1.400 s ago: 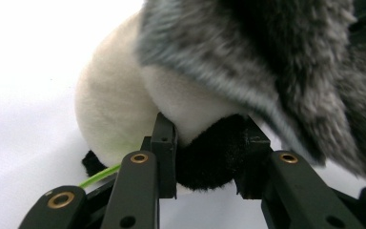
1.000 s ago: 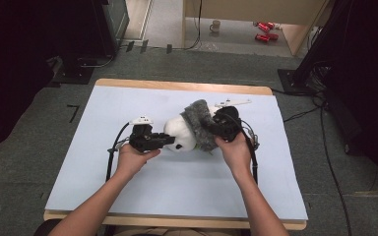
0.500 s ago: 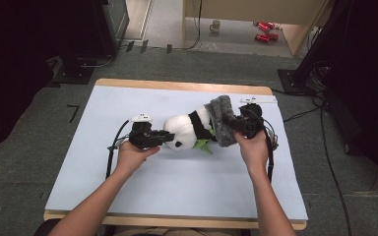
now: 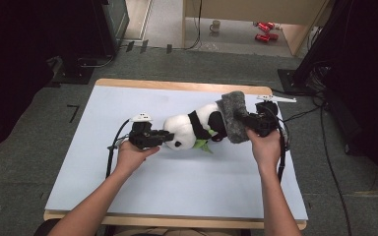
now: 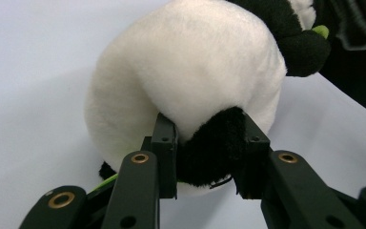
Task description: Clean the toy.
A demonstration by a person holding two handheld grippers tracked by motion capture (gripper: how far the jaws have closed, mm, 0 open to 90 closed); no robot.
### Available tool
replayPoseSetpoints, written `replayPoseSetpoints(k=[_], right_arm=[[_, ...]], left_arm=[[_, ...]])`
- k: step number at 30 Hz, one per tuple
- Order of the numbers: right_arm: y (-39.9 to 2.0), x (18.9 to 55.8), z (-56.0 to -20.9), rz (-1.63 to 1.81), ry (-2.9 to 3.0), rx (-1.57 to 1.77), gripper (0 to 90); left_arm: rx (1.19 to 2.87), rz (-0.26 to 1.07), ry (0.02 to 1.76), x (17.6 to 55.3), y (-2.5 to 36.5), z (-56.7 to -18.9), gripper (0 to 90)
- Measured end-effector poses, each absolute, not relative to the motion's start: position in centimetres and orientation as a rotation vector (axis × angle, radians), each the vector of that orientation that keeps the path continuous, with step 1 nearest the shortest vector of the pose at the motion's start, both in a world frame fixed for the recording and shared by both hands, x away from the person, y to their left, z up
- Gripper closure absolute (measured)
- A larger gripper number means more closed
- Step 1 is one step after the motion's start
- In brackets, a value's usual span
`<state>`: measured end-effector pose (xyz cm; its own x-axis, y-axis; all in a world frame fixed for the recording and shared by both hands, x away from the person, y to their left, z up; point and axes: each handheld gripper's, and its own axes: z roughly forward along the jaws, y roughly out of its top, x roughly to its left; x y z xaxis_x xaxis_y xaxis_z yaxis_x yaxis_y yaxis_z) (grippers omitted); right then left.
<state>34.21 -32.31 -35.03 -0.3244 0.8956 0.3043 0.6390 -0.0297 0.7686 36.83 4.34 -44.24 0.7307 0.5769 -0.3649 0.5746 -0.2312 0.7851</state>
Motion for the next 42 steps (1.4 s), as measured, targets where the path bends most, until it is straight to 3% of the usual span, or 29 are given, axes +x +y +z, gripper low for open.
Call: replayPoseSetpoints(k=[9, 21, 28, 42], right_arm=[[-26.8, 33.7, -33.9, 1.364, 2.104, 1.468, 78.9], [-20.2, 34.5, -37.5, 1.356, 2.32, 1.414, 78.6], [-22.8, 35.5, -38.8, 1.273, 2.268, 1.462, 79.0], [-27.6, 35.2, -37.6, 1.281, 2.146, 1.547, 79.1]], left_arm=[[1.901, 0.011, 0.894, 36.7, 4.2, -44.1, 67.5], [1.903, 0.09, 0.906, 35.3, 3.3, -43.6, 67.2], [1.906, 0.064, 0.884, 35.6, 3.4, -44.0, 67.4], [1.891, 0.003, 0.898, 36.8, 4.0, -44.0, 67.5]])
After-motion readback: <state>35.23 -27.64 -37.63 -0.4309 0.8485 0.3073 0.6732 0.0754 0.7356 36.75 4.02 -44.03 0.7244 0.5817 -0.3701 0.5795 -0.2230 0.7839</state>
